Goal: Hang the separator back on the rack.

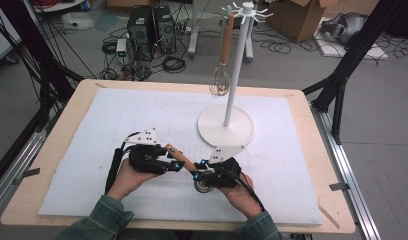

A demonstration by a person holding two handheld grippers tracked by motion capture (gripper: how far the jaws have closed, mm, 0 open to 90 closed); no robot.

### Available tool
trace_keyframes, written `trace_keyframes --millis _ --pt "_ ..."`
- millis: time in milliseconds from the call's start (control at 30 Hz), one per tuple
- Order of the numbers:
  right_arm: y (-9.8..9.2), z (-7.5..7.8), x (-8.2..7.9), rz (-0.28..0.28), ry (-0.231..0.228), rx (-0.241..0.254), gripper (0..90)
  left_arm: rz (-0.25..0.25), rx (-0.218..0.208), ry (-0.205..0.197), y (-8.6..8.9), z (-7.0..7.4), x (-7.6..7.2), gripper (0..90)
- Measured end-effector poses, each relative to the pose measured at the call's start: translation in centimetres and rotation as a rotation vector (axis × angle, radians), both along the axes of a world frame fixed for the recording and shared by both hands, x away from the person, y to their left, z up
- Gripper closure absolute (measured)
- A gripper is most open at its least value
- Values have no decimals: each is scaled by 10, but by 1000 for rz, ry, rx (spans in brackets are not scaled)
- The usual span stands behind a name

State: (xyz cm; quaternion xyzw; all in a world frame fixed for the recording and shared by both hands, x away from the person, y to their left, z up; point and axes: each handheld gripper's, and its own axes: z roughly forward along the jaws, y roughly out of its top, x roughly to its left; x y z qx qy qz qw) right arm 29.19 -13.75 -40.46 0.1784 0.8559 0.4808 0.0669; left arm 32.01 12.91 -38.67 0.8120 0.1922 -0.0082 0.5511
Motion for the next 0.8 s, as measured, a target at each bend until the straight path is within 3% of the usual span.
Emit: trace_keyframes --millis 233,567,800 --pt "-1 2 -1 19 -1 -3 685 -33 -35 3 0 2 -2 669" --pt "1 5 3 66 16 -13 691 -79 -27 -18 -9 12 -5 690" --pt "3 9 -2 27 -14 -14 705 -57 -52 -31 -12 18 -7 626"
